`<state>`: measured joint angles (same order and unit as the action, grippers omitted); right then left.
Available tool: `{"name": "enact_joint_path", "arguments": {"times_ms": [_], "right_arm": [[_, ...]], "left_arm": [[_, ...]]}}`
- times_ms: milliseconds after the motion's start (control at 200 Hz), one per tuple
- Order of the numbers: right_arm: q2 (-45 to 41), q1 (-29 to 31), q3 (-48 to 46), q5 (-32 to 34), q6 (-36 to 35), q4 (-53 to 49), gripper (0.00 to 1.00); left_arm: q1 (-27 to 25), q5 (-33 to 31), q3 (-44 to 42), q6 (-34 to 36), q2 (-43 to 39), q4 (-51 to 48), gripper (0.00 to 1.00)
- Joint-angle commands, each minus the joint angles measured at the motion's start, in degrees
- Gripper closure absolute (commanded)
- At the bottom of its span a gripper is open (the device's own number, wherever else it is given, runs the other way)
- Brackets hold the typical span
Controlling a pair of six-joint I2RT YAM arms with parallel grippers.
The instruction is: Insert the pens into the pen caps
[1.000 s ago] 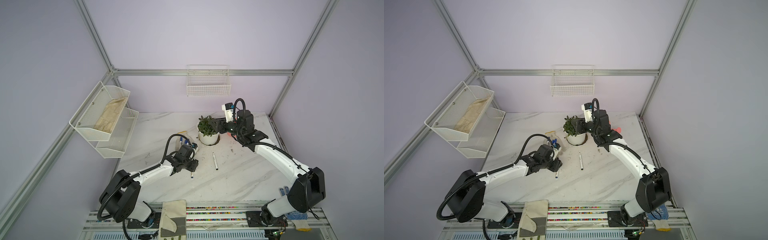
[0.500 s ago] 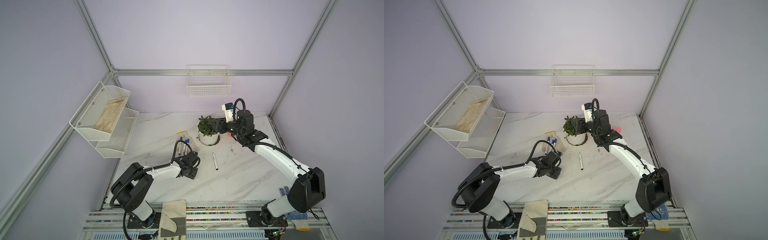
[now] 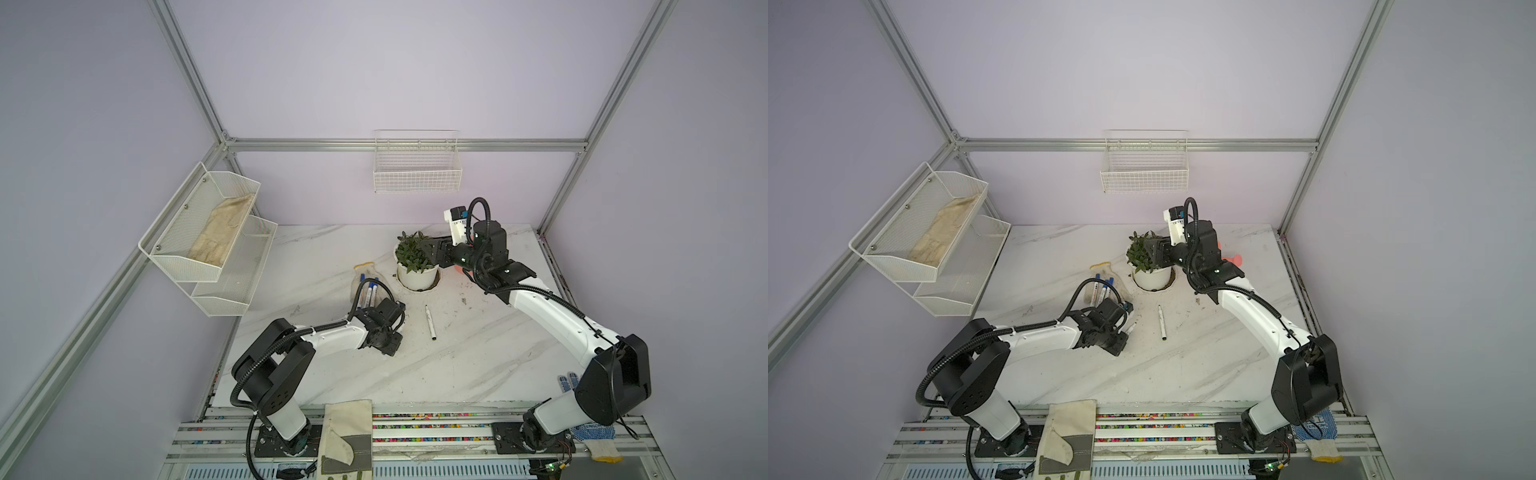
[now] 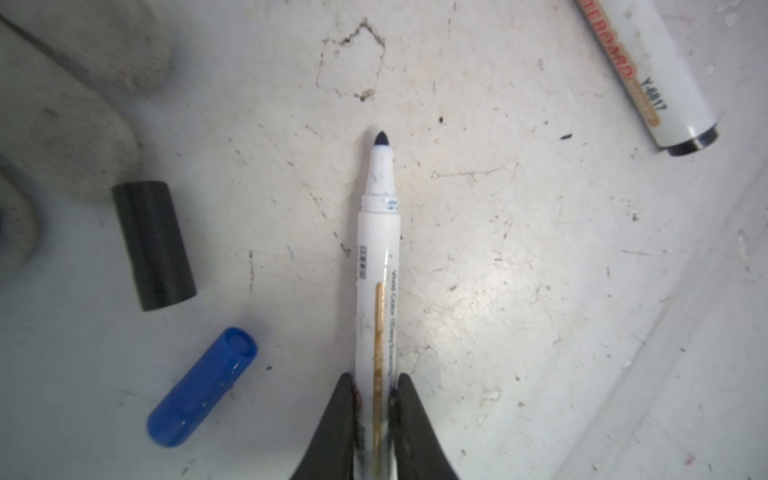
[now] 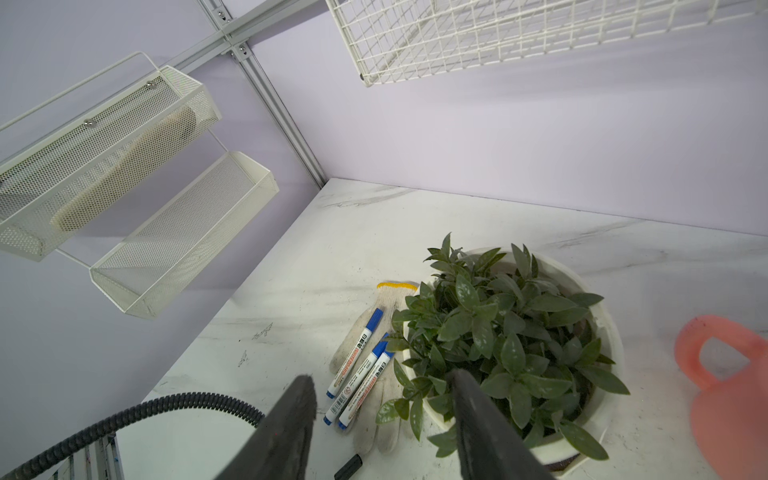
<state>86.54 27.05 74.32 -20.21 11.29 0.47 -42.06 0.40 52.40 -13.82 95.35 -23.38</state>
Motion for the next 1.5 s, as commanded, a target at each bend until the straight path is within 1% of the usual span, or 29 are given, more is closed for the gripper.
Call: {"name": "enact_joint_path", "arguments": {"times_ms": [0, 60, 215, 315, 405, 445, 505, 525, 660, 775, 1075, 1225, 1495], "right_arm": [[-2.0, 0.1, -0.5, 1.2, -0.8, -1.3, 0.45], [-2.2, 0.0, -0.5, 1.4, -0.9, -1.8, 0.45], [-2.3, 0.0, 0.2, 1.6, -1.7, -4.1, 0.45], [-2.2, 0.1, 0.9, 1.0, -3.2, -6.0, 0.45], [-1.7, 0.1, 1.9, -2.6, -4.7, -7.1, 0.45], [-1.6, 0.1, 2.3, -5.0, -4.9, -7.0, 0.45], [-1.4, 0.3, 2.3, -8.3, -4.6, -6.2, 0.45], [-1.4, 0.4, 2.3, -9.5, -4.4, -5.8, 0.45], [-0.8, 1.6, 2.4, -13.8, -2.8, -3.5, 0.44], [0.1, 2.2, 2.9, -15.2, -1.3, -2.5, 0.44], [3.6, 2.8, 4.9, -15.5, 0.1, -2.8, 0.45], [5.8, 3.4, 6.4, -16.7, 0.0, -3.4, 0.51], [7.8, 4.2, 6.3, -18.4, 0.0, -4.6, 0.63]], "left_arm": [[-0.2, 3.0, 3.7, 3.4, 2.4, -1.7, 0.93], [-0.2, 2.7, 4.4, 3.8, 2.8, -1.3, 1.00], [-0.1, 1.1, 4.8, 4.8, 0.0, 2.8, 1.00], [0.6, 0.4, 3.4, 4.4, -5.5, 9.5, 1.00], [2.2, 0.5, 0.9, 1.9, -10.5, 17.3, 1.00], [2.9, 0.4, -0.3, -1.1, -12.5, 21.1, 1.00], [3.7, -1.1, -1.8, -3.6, -13.8, 26.2, 1.00], [3.9, -1.7, -2.4, -4.4, -15.9, 27.6, 1.00], [4.4, -3.9, -3.1, -5.7, -17.1, 33.8, 1.00], [4.4, -3.4, -3.2, -5.7, -17.3, 36.1, 1.00], [4.4, -0.2, -6.1, -4.8, -19.0, 41.4, 1.00], [4.4, 0.8, -6.4, -4.8, -19.3, 42.0, 1.00], [4.3, 0.3, -7.0, -4.7, -19.9, 44.0, 1.00]]}}
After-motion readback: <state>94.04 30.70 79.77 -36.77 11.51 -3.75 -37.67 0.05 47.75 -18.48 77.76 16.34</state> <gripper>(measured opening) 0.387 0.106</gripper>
